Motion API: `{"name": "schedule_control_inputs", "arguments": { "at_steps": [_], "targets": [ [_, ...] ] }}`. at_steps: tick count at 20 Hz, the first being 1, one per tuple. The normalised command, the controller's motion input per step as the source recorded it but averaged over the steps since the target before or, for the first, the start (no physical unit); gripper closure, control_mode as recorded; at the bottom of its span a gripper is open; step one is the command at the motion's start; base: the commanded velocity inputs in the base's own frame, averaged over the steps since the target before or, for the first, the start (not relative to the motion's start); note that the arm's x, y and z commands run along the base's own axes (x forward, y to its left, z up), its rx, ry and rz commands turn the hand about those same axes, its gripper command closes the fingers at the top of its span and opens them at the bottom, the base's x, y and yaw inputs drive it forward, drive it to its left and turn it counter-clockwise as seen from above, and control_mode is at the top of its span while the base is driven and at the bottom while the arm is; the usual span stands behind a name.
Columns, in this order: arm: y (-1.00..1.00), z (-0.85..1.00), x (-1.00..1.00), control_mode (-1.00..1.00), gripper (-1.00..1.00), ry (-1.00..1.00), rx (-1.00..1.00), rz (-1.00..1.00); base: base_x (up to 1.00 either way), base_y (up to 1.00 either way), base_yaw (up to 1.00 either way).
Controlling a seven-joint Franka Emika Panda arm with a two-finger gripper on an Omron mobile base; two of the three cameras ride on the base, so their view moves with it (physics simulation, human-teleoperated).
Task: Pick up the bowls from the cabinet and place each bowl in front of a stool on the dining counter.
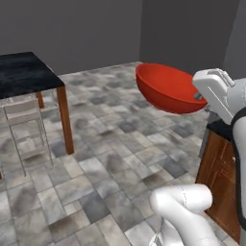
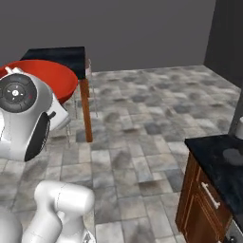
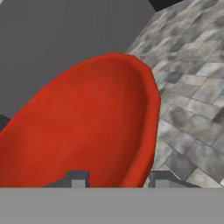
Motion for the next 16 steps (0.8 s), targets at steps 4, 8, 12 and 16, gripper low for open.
{"name": "schedule_control_inputs", "arguments": {
  "at_steps": [4, 8, 12, 16],
  "targets": [
    [0.00, 0.00, 0.00, 1.00, 1.00, 0.00, 0.00, 0.00, 0.58, 0.98, 0.15],
    [0.00, 0.00, 0.00, 1.00, 1.00, 0.00, 0.00, 0.00, 0.59, 0.97, 0.14],
    [0.00, 0.00, 0.00, 1.00, 1.00, 0.00, 0.00, 0.00, 0.61, 0.84, 0.13],
    [0.00, 0.00, 0.00, 1.00, 1.00, 0.00, 0.00, 0.00, 0.73, 0.41, 0.08]
  ]
}}
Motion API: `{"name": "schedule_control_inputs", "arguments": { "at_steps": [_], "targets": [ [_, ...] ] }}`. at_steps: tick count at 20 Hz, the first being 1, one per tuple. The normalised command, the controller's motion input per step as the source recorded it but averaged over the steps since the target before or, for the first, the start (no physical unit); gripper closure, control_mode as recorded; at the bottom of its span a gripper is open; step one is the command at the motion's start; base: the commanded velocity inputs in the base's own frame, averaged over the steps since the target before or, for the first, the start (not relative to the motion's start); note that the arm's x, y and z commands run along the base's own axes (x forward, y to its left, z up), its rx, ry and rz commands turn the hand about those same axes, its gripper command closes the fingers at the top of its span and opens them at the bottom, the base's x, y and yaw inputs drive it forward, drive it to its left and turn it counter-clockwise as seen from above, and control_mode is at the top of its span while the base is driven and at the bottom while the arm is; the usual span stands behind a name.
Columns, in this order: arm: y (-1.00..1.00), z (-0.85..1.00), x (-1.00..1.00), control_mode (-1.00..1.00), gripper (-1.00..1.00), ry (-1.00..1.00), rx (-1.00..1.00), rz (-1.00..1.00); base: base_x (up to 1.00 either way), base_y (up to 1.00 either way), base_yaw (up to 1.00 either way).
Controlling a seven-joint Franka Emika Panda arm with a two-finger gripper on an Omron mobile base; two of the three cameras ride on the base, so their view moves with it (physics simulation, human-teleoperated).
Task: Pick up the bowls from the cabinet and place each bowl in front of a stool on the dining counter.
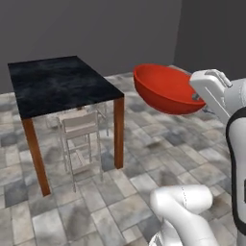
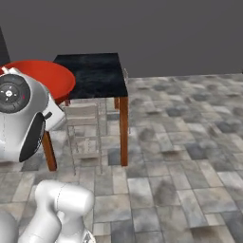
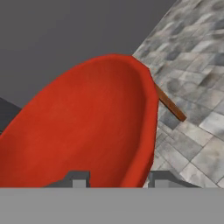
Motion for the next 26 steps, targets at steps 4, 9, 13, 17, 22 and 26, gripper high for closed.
{"name": "schedule_control_inputs", "arguments": {
  "at_steps": [4, 9, 13, 17, 22, 26],
  "targets": [
    [0.00, 0.00, 0.00, 1.00, 1.00, 0.00, 0.00, 0.00, 0.77, 0.23, 0.05],
    [0.00, 0.00, 0.00, 1.00, 1.00, 0.00, 0.00, 0.00, 0.89, 0.24, 0.07],
    [0.00, 0.00, 0.00, 1.00, 1.00, 0.00, 0.00, 0.00, 0.99, 0.40, 0.09],
    [0.00, 0.00, 0.00, 1.00, 1.00, 0.00, 0.00, 0.00, 0.98, 0.43, 0.09],
    [0.00, 0.00, 0.00, 1.00, 1.00, 0.00, 0.00, 0.00, 0.97, 0.28, 0.13],
    [0.00, 0.00, 0.00, 1.00, 1.00, 0.00, 0.00, 0.00, 0.88, 0.15, 0.18]
  ]
}}
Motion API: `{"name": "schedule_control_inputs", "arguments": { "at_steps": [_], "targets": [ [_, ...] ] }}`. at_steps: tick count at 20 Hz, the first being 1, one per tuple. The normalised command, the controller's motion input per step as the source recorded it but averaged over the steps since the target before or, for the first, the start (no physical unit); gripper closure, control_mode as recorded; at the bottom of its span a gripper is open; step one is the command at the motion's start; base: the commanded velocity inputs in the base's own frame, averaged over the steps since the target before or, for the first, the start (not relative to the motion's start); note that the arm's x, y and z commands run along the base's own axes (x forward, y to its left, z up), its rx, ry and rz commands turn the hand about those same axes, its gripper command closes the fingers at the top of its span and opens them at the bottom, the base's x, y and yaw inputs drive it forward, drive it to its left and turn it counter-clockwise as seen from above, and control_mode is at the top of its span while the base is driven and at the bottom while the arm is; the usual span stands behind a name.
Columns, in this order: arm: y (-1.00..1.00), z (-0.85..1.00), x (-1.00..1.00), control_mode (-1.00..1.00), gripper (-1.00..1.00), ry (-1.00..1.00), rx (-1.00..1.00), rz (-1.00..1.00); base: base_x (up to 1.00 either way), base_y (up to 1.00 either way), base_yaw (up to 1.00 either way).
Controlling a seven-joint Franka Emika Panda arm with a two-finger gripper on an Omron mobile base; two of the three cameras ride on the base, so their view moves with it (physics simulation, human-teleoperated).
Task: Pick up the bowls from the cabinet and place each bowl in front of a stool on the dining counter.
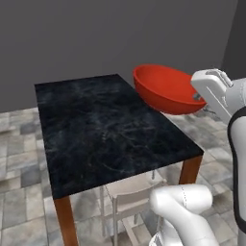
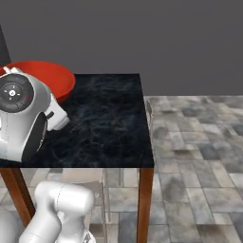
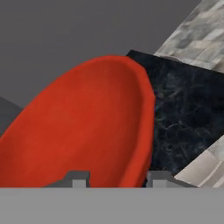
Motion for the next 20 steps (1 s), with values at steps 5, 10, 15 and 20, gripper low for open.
{"name": "schedule_control_inputs", "arguments": {
  "at_steps": [5, 10, 15, 20],
  "targets": [
    [0.00, 0.00, 0.00, 1.00, 1.00, 0.00, 0.00, 0.00, 0.73, 0.03, 0.21],
    [0.00, 0.00, 0.00, 1.00, 1.00, 0.00, 0.00, 0.00, 0.62, 0.00, 0.23],
    [0.00, 0.00, 0.00, 1.00, 1.00, 0.00, 0.00, 0.00, 0.55, 0.02, 0.21],
    [0.00, 0.00, 0.00, 1.00, 1.00, 0.00, 0.00, 0.00, 0.37, 0.00, 0.16]
  ]
}}
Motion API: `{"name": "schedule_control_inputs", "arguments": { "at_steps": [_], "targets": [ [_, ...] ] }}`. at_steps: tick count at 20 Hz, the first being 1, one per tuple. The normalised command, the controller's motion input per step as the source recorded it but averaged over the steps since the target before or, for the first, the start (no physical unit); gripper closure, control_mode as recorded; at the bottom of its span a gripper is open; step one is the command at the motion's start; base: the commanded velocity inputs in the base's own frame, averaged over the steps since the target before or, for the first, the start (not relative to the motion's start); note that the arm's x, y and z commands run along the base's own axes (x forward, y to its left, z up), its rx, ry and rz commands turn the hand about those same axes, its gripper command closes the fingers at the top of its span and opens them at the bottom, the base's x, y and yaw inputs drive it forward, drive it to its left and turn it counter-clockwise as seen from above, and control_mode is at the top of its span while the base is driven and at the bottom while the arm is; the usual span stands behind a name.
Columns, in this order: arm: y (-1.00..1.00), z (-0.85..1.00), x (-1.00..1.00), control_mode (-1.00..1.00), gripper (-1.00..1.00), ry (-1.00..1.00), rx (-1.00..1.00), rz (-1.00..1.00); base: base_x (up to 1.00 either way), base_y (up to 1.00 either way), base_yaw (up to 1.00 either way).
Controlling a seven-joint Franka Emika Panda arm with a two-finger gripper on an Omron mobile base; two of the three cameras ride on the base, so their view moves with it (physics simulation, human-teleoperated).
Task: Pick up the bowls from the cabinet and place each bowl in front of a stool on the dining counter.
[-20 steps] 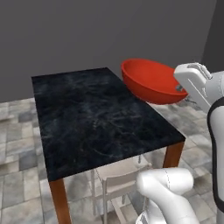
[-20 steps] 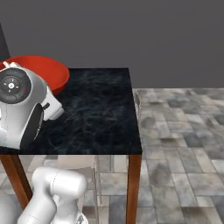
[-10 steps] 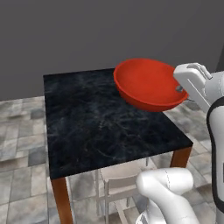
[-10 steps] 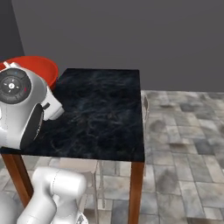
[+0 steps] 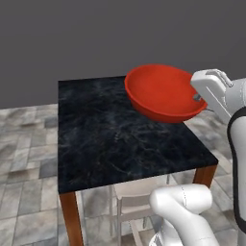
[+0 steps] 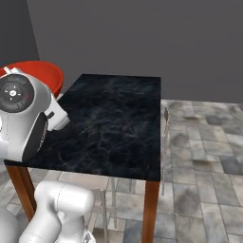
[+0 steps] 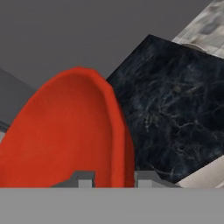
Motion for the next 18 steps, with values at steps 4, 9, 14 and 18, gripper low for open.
{"name": "schedule_control_inputs", "arguments": {
  "at_steps": [4, 9, 14, 18],
  "targets": [
    [0.00, 0.00, 0.00, 1.00, 1.00, 0.00, 0.00, 0.00, 0.16, 0.00, 0.05],
    [0.00, 0.00, 0.00, 1.00, 1.00, 0.00, 0.00, 0.00, 0.21, 0.00, 0.00],
    [-0.04, -0.05, 0.19, -1.00, 1.00, 0.01, 0.00, 0.01, 0.00, 0.00, 0.00],
    [-0.15, -0.18, 0.16, -1.00, 1.00, 0.00, 0.00, 0.00, 0.00, 0.00, 0.00]
  ]
}}
